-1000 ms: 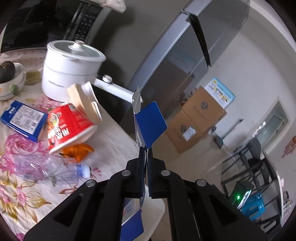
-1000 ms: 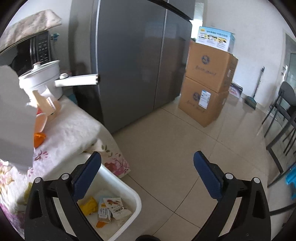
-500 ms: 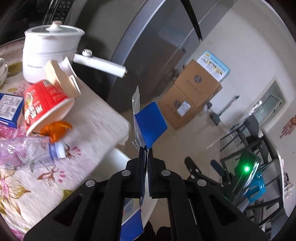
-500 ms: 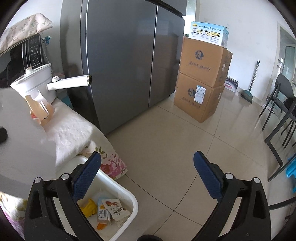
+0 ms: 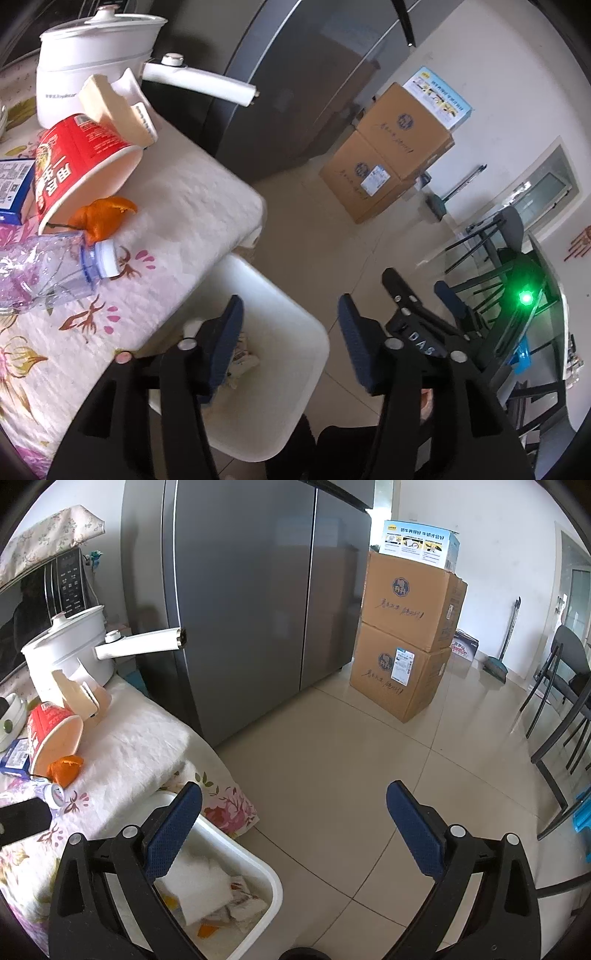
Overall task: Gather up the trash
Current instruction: 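Carry the blue flap over the bin and open the left tool, then reach the right tool to the tan paper cup by the rice cooker and grasp it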
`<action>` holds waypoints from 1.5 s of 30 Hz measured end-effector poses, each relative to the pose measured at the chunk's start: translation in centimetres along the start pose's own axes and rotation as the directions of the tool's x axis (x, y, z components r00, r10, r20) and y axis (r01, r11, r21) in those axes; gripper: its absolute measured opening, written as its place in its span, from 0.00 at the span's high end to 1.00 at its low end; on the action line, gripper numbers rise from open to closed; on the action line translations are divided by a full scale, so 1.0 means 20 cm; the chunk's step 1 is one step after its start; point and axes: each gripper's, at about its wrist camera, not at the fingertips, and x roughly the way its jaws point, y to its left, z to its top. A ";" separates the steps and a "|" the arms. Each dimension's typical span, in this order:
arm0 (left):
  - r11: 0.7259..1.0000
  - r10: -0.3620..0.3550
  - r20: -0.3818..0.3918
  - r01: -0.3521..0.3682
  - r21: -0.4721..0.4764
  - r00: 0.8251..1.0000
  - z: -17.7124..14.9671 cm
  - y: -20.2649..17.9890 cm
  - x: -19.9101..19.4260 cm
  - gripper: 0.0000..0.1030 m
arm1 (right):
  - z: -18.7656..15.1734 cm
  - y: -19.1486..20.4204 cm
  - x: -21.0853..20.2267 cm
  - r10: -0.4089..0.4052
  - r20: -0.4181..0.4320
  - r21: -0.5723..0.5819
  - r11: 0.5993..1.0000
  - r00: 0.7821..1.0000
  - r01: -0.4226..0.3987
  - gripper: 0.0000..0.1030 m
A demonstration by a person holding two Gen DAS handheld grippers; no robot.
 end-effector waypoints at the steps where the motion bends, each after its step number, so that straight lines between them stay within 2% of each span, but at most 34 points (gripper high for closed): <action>1: 1.000 0.004 0.001 -0.004 -0.005 1.000 0.00 0.01 0.00 0.43 | 0.00 0.01 0.00 0.003 -0.002 0.001 1.000 1.000 -0.003 0.07; 3: 1.000 0.018 0.008 -0.017 -0.012 1.000 0.01 0.04 -0.02 0.43 | 0.01 0.03 0.01 0.013 -0.007 0.000 1.000 1.000 -0.013 0.07; 6: 0.999 0.043 0.026 -0.042 -0.027 0.999 0.02 0.08 -0.05 0.35 | 0.02 0.08 0.01 0.032 -0.011 -0.006 0.999 0.999 -0.032 0.07; 12: 0.991 0.127 0.071 -0.123 -0.061 0.989 0.04 0.19 -0.14 0.35 | 0.04 0.24 0.01 0.098 -0.024 -0.035 0.995 0.995 -0.098 0.07; 16: 0.978 0.171 0.096 -0.157 -0.135 0.981 0.06 0.33 -0.23 0.35 | 0.07 0.37 0.04 0.148 -0.046 -0.058 0.987 0.988 -0.151 0.07; 23: 0.948 0.218 0.165 -0.168 -0.271 0.962 0.11 0.60 -0.44 0.35 | 0.23 0.72 0.09 0.220 -0.062 -0.206 0.952 0.974 -0.228 0.07; 29: 0.924 0.244 0.211 -0.161 -0.348 0.947 0.11 0.76 -0.60 0.35 | 0.41 1.03 0.20 0.282 -0.119 -0.301 0.904 0.952 -0.305 0.07; 31: 0.916 0.243 0.220 -0.149 -0.374 0.945 0.11 0.81 -0.64 0.35 | 0.47 1.11 0.24 0.323 -0.154 -0.314 0.880 0.934 -0.356 0.07; 33: 0.910 0.236 0.225 -0.135 -0.392 0.945 0.12 0.85 -0.66 0.35 | 0.52 1.20 0.28 0.385 -0.207 -0.313 0.845 0.900 -0.433 0.07; 36: 0.904 0.228 0.228 -0.119 -0.410 0.947 0.12 0.89 -0.68 0.35 | 0.57 1.29 0.36 0.410 -0.263 -0.325 0.814 0.873 -0.481 0.07; 42: 0.892 0.225 0.223 -0.109 -0.439 0.948 0.13 0.95 -0.69 0.35 | 0.66 1.44 0.45 0.436 -0.262 -0.406 0.759 0.861 -0.509 0.07; 45: 0.884 0.217 0.215 -0.098 -0.457 0.952 0.13 0.99 -0.68 0.35 | 0.66 1.51 0.42 0.447 -0.227 -0.477 0.724 0.865 -0.499 0.07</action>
